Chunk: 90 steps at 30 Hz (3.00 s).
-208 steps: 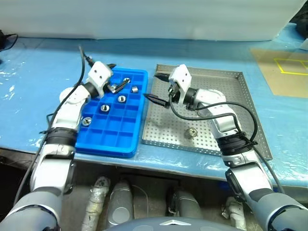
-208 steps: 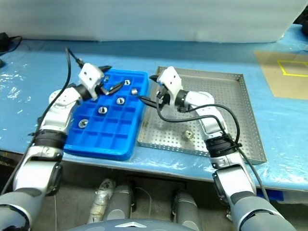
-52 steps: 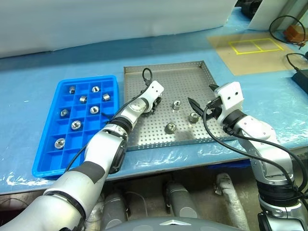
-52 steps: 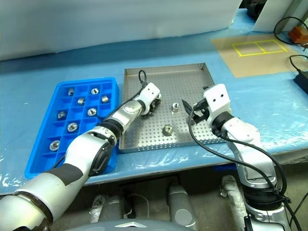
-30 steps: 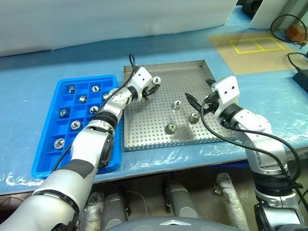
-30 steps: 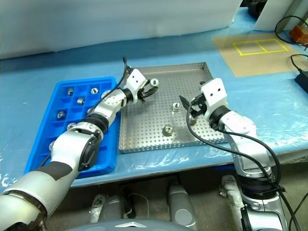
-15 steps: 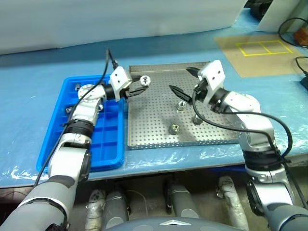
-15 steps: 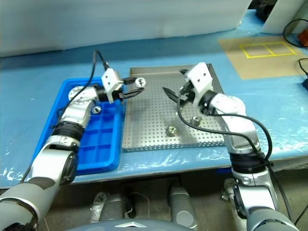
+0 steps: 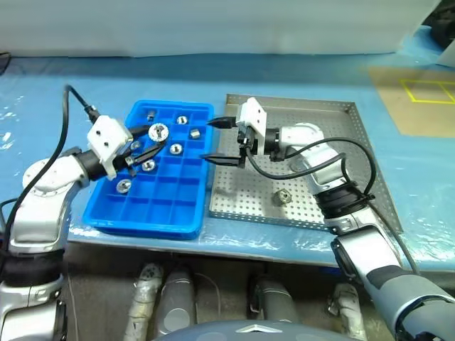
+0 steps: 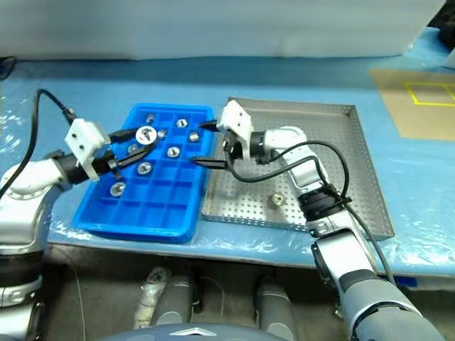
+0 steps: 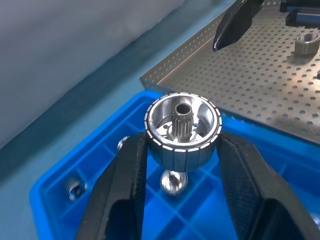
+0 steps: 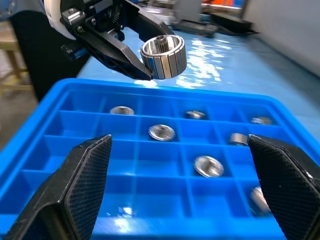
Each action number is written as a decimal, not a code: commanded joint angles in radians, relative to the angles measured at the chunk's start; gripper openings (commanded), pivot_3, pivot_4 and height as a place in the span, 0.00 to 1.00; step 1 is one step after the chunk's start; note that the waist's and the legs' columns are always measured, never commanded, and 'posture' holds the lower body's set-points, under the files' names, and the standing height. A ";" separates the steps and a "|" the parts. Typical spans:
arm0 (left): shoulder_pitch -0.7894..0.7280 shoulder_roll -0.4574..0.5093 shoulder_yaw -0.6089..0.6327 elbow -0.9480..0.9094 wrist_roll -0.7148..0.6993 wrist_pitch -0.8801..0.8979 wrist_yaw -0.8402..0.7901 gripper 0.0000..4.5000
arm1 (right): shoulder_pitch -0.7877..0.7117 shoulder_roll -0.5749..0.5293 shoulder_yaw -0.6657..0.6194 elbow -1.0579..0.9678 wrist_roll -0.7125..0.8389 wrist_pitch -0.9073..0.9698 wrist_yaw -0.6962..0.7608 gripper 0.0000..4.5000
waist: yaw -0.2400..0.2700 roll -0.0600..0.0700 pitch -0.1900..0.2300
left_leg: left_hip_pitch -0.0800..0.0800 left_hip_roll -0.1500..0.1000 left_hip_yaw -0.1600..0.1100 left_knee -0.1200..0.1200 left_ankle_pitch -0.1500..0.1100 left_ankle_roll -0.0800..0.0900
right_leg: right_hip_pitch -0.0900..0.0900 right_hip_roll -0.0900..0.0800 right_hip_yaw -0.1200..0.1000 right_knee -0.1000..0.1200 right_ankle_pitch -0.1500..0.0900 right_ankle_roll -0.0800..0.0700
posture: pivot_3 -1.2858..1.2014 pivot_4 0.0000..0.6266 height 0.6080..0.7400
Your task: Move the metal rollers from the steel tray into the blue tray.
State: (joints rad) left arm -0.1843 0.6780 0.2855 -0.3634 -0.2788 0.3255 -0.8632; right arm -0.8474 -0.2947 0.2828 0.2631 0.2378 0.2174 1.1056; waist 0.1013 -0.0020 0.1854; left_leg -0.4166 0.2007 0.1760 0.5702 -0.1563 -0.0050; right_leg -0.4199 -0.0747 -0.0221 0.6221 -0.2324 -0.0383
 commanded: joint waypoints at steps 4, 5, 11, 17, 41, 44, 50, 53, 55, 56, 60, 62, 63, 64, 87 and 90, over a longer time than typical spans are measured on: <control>0.186 0.029 0.102 -0.140 -0.047 0.044 0.033 0.38 | -0.043 0.029 0.013 0.055 -0.010 -0.067 0.083 1.00 | 0.031 0.000 0.000 | 0.000 0.003 -0.001 -0.001 0.003 -0.005 | 0.000 0.000 -0.002 0.001 0.000 0.000 | 0.64 0.24 1.00; 0.215 0.032 0.101 -0.143 -0.035 0.030 0.033 0.38 | -0.046 0.034 0.014 0.065 -0.015 -0.074 0.086 1.00 | 0.033 0.000 0.000 | 0.000 0.003 -0.001 -0.002 0.004 -0.006 | 0.000 0.000 -0.002 0.001 0.000 0.000 | 0.64 0.24 1.00; 0.344 0.034 0.093 -0.161 -0.016 0.005 0.040 0.38 | -0.044 0.046 0.008 0.089 -0.039 -0.098 0.092 1.00 | 0.049 0.000 0.000 | 0.002 0.004 -0.002 -0.006 0.006 -0.010 | -0.001 0.001 -0.002 0.001 0.000 0.000 | 0.64 0.24 1.00; 0.374 0.037 0.048 -0.123 0.016 -0.032 0.051 0.38 | -0.035 0.042 0.000 0.088 -0.059 -0.103 0.079 1.00 | 0.050 0.000 0.000 | 0.001 0.005 -0.002 -0.006 0.006 -0.010 | -0.003 0.003 -0.001 0.001 -0.001 -0.001 | 0.63 0.24 1.00; 0.168 0.033 -0.043 0.011 0.047 -0.088 0.105 0.99 | -0.001 0.015 -0.013 0.057 -0.077 -0.104 0.007 1.00 | 0.048 -0.001 0.000 | 0.001 0.006 -0.001 -0.004 0.007 -0.012 | -0.003 0.005 -0.001 0.004 -0.001 -0.001 | 0.60 0.24 1.00; 0.113 0.022 -0.042 0.001 0.009 -0.062 0.110 0.99 | 0.000 0.014 -0.016 0.052 -0.074 -0.100 0.001 1.00 | 0.047 -0.001 0.000 | 0.001 0.006 -0.001 -0.002 0.008 -0.012 | -0.003 0.005 -0.001 0.006 -0.001 -0.001 | 0.59 0.24 1.00; -0.101 0.005 -0.150 0.119 -0.027 -0.062 0.037 0.99 | 0.041 -0.062 -0.080 -0.029 -0.061 -0.042 -0.050 1.00 | 0.046 -0.001 0.000 | 0.001 0.005 0.000 0.004 0.008 -0.013 | -0.003 0.005 -0.001 0.014 -0.002 -0.001 | 0.54 0.24 1.00; -0.203 -0.028 -0.225 0.242 0.006 -0.122 0.000 0.99 | 0.079 -0.117 -0.123 -0.078 -0.067 -0.009 -0.094 1.00 | 0.034 -0.001 -0.001 | 0.003 0.005 0.001 0.006 0.009 -0.014 | -0.003 0.005 0.001 0.017 -0.002 -0.001 | 0.51 0.24 1.00; -0.279 -0.067 -0.274 0.336 0.022 -0.168 -0.028 0.99 | 0.118 -0.155 -0.154 -0.129 -0.067 0.024 -0.129 1.00 | 0.023 -0.001 -0.001 | 0.003 0.005 0.001 0.006 0.011 -0.018 | -0.002 0.005 0.001 0.018 -0.001 -0.001 | 0.48 0.24 1.00; -0.316 -0.088 -0.297 0.382 0.029 -0.193 -0.047 0.99 | 0.145 -0.175 -0.170 -0.165 -0.065 0.045 -0.146 1.00 | 0.018 -0.001 -0.001 | 0.003 0.005 0.001 0.007 0.012 -0.019 | -0.002 0.005 0.001 0.019 -0.001 -0.001 | 0.46 0.24 1.00; -0.446 -0.173 -0.365 0.557 0.052 -0.285 -0.109 0.99 | 0.254 -0.234 -0.226 -0.306 -0.056 0.126 -0.209 1.00 | -0.018 -0.002 -0.001 | 0.004 0.005 0.001 0.007 0.013 -0.020 | -0.002 0.006 0.002 0.019 -0.001 -0.001 | 0.42 0.24 1.00; -0.508 -0.230 -0.402 0.641 0.061 -0.336 -0.149 0.99 | 0.319 -0.253 -0.263 -0.373 -0.054 0.171 -0.256 1.00 | -0.034 -0.002 -0.001 | 0.004 0.003 0.001 0.007 0.012 -0.020 | -0.002 0.007 0.002 0.018 -0.001 -0.001 | 0.40 0.24 1.00; -0.530 -0.254 -0.415 0.674 0.062 -0.356 -0.169 0.99 | 0.347 -0.258 -0.278 -0.398 -0.056 0.190 -0.282 1.00 | -0.042 -0.002 -0.001 | 0.004 0.003 0.001 0.007 0.012 -0.019 | -0.002 0.008 0.003 0.018 -0.001 -0.001 | 0.40 0.24 1.00; -0.550 -0.278 -0.427 0.705 0.068 -0.377 -0.183 0.99 | 0.375 -0.261 -0.290 -0.416 -0.063 0.201 -0.305 1.00 | -0.050 -0.002 -0.001 | 0.004 0.003 0.001 0.007 0.011 -0.018 | -0.002 0.009 0.003 0.018 -0.001 -0.001 | 0.39 0.24 1.00; -0.510 -0.320 -0.429 0.678 0.077 -0.401 -0.204 0.99 | 0.340 -0.181 -0.236 -0.100 -0.155 0.066 -0.475 1.00 | -0.112 -0.002 -0.001 | 0.009 0.006 0.002 0.008 0.008 -0.012 | 0.001 0.016 0.009 0.018 -0.002 -0.004 | 0.41 0.24 1.00; -0.502 -0.316 -0.427 0.663 0.074 -0.392 -0.199 0.99 | 0.326 -0.171 -0.237 -0.050 -0.156 0.038 -0.475 1.00 | -0.111 -0.002 -0.001 | 0.009 0.006 0.002 0.008 0.008 -0.012 | 0.001 0.016 0.009 0.018 -0.002 -0.004 | 0.41 0.24 1.00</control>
State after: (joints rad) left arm -0.6847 0.3550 -0.1592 0.3435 -0.1967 -0.0718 -1.0704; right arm -0.4955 -0.4682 0.0517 0.2137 0.0833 0.2911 0.6329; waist -0.0095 -0.0042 0.1839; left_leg -0.4074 0.2066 0.1775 0.5779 -0.1484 -0.0171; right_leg -0.4189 -0.0585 -0.0132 0.6399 -0.2346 -0.0428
